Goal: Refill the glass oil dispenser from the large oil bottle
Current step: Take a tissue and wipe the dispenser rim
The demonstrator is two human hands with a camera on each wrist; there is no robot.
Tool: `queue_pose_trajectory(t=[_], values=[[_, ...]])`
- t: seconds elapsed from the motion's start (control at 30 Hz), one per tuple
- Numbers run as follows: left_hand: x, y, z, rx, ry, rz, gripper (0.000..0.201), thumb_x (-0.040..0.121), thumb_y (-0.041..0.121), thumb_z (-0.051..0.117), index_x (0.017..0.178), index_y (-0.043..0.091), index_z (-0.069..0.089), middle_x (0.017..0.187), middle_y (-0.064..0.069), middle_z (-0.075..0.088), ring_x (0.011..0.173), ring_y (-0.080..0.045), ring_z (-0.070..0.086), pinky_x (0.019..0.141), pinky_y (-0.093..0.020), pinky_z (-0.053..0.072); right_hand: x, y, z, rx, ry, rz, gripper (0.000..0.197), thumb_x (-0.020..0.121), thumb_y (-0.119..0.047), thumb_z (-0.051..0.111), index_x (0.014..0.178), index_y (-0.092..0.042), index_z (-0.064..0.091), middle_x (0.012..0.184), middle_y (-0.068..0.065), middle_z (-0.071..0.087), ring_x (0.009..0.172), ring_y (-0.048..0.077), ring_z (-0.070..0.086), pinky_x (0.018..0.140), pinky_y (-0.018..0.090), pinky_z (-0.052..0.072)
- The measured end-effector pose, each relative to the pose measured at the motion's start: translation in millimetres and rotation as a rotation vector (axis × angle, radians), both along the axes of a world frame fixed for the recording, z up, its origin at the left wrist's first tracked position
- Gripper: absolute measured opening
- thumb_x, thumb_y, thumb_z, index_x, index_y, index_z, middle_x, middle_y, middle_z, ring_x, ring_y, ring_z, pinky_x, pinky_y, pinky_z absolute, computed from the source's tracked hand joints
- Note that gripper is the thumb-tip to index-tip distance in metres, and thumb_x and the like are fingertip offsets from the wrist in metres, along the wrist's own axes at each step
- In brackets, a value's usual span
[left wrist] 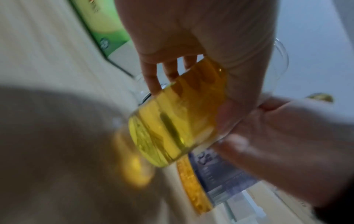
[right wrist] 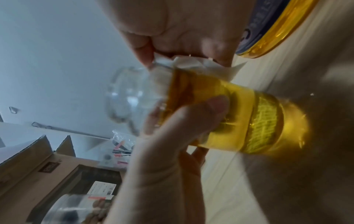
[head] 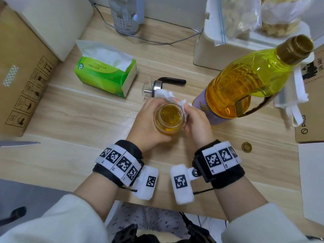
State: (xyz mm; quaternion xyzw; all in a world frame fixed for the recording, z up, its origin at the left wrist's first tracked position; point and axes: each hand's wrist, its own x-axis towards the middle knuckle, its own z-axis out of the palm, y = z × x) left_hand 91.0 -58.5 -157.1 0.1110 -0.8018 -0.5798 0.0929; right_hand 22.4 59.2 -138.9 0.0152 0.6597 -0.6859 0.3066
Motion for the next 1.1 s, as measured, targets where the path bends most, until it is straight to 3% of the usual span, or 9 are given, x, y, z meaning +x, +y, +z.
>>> queue_pose_trajectory(t=[0.1, 0.2, 0.37, 0.53, 0.6, 0.73, 0.9, 1.03, 1.1], values=[[4, -6, 14, 0.002, 0.029, 0.002, 0.074, 0.039, 0.009, 0.079, 0.106, 0.023, 0.05, 0.109, -0.004, 0.051, 0.099, 0.01, 0.047, 0.086, -0.006, 0.035, -3, -6, -4, -0.027, -0.073, -0.029, 0.028, 0.089, -0.018, 0.047, 0.075, -0.002, 0.065, 0.065, -0.001, 0.062, 0.068, 0.012, 0.056, 0.076, 0.032, 0.042], [7, -10, 26, 0.036, 0.039, 0.004, 0.076, 0.038, 0.007, 0.079, 0.107, 0.023, 0.049, 0.108, 0.0, 0.048, 0.1, 0.009, 0.048, 0.088, -0.007, 0.036, -5, -12, -10, -0.026, -0.115, 0.027, 0.04, 0.088, -0.016, 0.047, 0.051, -0.021, 0.06, 0.048, -0.011, 0.054, 0.051, 0.004, 0.048, 0.064, 0.026, 0.036], [6, -8, 39, 0.109, -0.016, -0.01, 0.079, 0.04, 0.015, 0.08, 0.109, 0.033, 0.047, 0.109, 0.001, 0.058, 0.101, -0.01, 0.058, 0.09, -0.024, 0.045, 1, -16, -16, 0.007, -0.216, 0.016, 0.02, 0.085, -0.015, 0.046, 0.072, -0.012, 0.061, 0.077, 0.011, 0.056, 0.076, 0.022, 0.052, 0.067, 0.032, 0.042], [9, -3, 38, 0.139, -0.052, 0.037, 0.079, 0.041, 0.018, 0.08, 0.109, 0.035, 0.044, 0.099, 0.017, 0.06, 0.092, 0.001, 0.059, 0.081, -0.013, 0.044, 0, -10, -22, 0.082, -0.279, 0.019, 0.022, 0.089, -0.006, 0.04, 0.075, -0.006, 0.057, 0.073, 0.013, 0.056, 0.067, 0.018, 0.055, 0.053, 0.026, 0.045], [12, -3, 38, 0.129, -0.065, 0.044, 0.078, 0.041, 0.022, 0.079, 0.108, 0.037, 0.043, 0.1, 0.019, 0.06, 0.093, 0.0, 0.059, 0.082, -0.015, 0.045, -4, -6, -15, 0.245, -0.205, 0.085, 0.03, 0.091, -0.005, 0.039, 0.064, -0.009, 0.051, 0.061, 0.005, 0.056, 0.057, 0.011, 0.053, 0.05, 0.022, 0.042], [23, -17, 46, 0.044, -0.071, 0.075, 0.076, 0.043, 0.022, 0.079, 0.108, 0.039, 0.043, 0.098, 0.021, 0.061, 0.093, -0.004, 0.06, 0.083, -0.029, 0.05, -10, -9, -16, 0.611, 0.065, 0.343, 0.019, 0.093, -0.006, 0.042, 0.077, -0.008, 0.05, 0.084, 0.014, 0.054, 0.078, 0.018, 0.043, 0.062, 0.027, 0.026], [45, -56, 65, -0.041, -0.088, 0.126, 0.073, 0.039, 0.031, 0.076, 0.101, 0.048, 0.042, 0.096, 0.024, 0.061, 0.093, -0.005, 0.06, 0.083, -0.029, 0.049, -3, -60, -26, 0.259, -0.098, 0.029, 0.026, 0.083, 0.001, 0.049, 0.07, -0.018, 0.059, 0.075, 0.005, 0.06, 0.076, 0.025, 0.055, 0.073, 0.034, 0.044], [67, -87, 75, -0.021, -0.075, 0.252, 0.073, 0.038, 0.023, 0.076, 0.1, 0.045, 0.044, 0.092, 0.032, 0.061, 0.086, 0.006, 0.058, 0.074, -0.011, 0.043, 7, -123, -18, 0.087, -0.116, 0.224, 0.028, 0.084, 0.008, 0.047, 0.079, -0.017, 0.057, 0.078, 0.007, 0.057, 0.064, 0.016, 0.057, 0.06, 0.027, 0.048], [75, -98, 76, -0.001, -0.059, 0.308, 0.074, 0.037, 0.023, 0.075, 0.102, 0.039, 0.047, 0.093, 0.025, 0.063, 0.087, 0.003, 0.059, 0.077, -0.017, 0.045, 13, -145, -10, 0.008, -0.206, 0.359, 0.02, 0.087, 0.007, 0.048, 0.094, -0.009, 0.059, 0.08, 0.007, 0.057, 0.056, 0.01, 0.059, 0.048, 0.02, 0.049]])
